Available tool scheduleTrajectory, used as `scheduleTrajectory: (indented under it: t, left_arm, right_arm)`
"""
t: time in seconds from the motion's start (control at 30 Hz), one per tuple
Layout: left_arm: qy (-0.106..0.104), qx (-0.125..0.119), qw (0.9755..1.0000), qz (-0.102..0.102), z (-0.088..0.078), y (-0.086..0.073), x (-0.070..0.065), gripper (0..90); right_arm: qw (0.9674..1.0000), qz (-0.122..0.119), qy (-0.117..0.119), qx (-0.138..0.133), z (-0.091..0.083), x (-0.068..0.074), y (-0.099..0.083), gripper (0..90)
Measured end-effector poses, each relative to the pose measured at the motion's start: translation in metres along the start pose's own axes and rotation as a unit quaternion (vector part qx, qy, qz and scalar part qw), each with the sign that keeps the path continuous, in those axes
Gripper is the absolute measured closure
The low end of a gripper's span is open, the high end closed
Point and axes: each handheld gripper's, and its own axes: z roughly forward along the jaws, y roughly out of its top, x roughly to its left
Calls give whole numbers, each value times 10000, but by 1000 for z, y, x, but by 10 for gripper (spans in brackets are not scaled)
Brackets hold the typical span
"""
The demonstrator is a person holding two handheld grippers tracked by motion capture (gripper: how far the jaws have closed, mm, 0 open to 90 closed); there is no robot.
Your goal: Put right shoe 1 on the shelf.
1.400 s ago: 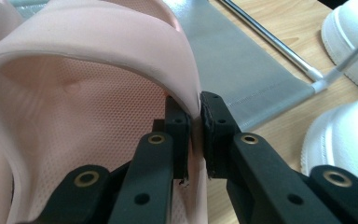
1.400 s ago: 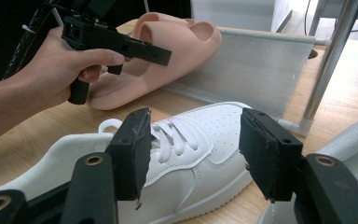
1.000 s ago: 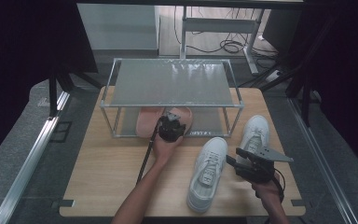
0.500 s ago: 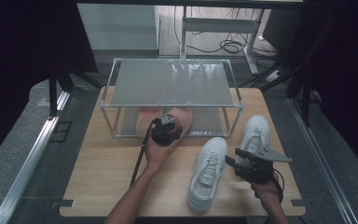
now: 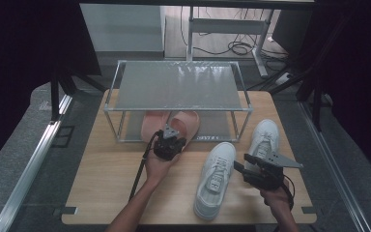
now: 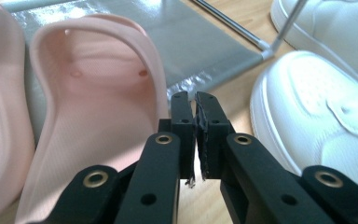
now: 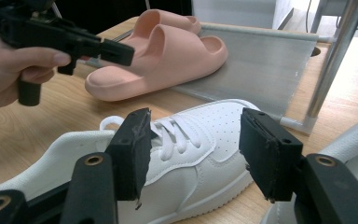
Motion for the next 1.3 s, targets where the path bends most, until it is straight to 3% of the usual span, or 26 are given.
scheduleTrajectory:
  t: [0.33,0.53,0.9,1.3]
  left_arm:
    - [-124,30,9999,24,-39,-35,10,900]
    - [-132,94,9999,-13,-53,-51,15,900]
    - [1,413,9991,-86,-54,-77,29,900]
    - [65,522,9986,-51,-37,-74,31,900]
  right_arm:
    - [10000,-2,-8,5,0,1,0,443]
    - [10000,-9,-3,24,1,1,0,443]
    - [10000,-10,-20,7,0,1,0,443]
    - [10000,-4,-38,-11,-1,0,0,443]
